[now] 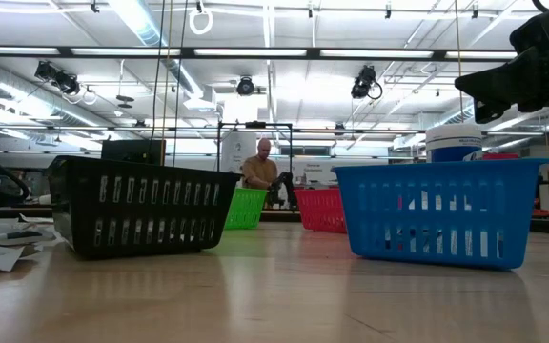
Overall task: Pick & Place First Aid Supplies
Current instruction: Put the black towelette pack into the black bin
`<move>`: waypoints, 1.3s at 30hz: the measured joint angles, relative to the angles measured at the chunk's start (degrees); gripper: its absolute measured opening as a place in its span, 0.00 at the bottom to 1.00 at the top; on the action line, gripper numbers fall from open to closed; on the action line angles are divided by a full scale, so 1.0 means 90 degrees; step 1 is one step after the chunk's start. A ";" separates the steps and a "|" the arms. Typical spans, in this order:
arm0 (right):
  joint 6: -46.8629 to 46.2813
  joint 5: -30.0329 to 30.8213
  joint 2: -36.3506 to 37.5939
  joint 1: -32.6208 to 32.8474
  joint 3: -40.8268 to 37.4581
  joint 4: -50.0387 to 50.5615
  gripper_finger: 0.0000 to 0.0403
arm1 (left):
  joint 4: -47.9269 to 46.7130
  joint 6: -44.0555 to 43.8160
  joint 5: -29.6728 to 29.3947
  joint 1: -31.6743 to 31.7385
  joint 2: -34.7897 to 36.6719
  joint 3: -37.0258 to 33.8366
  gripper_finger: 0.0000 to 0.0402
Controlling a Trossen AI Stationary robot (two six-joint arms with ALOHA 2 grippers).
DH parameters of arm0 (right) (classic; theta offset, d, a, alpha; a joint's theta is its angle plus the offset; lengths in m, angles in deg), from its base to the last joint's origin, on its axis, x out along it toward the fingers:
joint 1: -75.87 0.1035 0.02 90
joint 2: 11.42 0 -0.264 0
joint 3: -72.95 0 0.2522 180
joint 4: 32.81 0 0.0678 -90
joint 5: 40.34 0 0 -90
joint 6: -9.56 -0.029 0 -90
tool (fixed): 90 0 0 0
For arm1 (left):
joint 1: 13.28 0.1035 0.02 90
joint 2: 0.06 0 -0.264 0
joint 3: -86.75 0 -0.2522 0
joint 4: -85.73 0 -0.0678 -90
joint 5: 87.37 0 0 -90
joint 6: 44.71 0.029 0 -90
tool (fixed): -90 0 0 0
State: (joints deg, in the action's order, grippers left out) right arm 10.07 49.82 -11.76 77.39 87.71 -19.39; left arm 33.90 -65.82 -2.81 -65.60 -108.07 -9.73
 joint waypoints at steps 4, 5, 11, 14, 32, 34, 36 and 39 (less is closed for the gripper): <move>0.0000 -0.0002 0.0000 0.0000 0.0000 0.0000 0.03 | -0.0027 -0.0043 -0.0072 0.0006 -0.0009 0.0000 0.93; 0.0002 -0.0002 0.0000 0.0000 0.0000 0.0002 0.03 | -0.0040 -0.0043 -0.0082 0.0015 -0.0009 0.0000 0.93; 0.0002 0.0000 0.0000 0.0000 0.0000 0.0002 0.03 | -0.0090 -0.0127 -0.0095 0.0040 -0.0124 -0.0002 0.93; 0.0002 0.0000 0.0000 0.0000 -0.0001 0.0001 0.03 | -0.0013 -0.0137 0.0007 0.0020 -0.0206 0.0000 0.93; 0.0002 -0.0001 0.0000 0.0000 0.0000 0.0001 0.03 | -0.0026 -0.0038 0.0290 0.0019 -0.0208 0.0000 0.71; 0.0002 0.0000 0.0000 0.0000 0.0000 0.0000 0.03 | -0.0028 -0.0038 0.0296 0.0019 -0.0209 0.0000 0.69; 0.0002 0.0000 0.0000 0.0000 0.0000 0.0002 0.03 | -0.0026 -0.0041 0.0295 0.0019 -0.0209 0.0000 0.66; 0.0001 -0.0001 0.0000 0.0000 0.0000 0.0002 0.03 | -0.0023 -0.0086 0.0288 0.0025 -0.0210 0.0000 0.61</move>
State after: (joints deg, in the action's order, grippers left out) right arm 10.08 49.81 -11.76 77.39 87.71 -19.36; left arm 33.69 -66.60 -0.22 -65.37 -109.96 -9.73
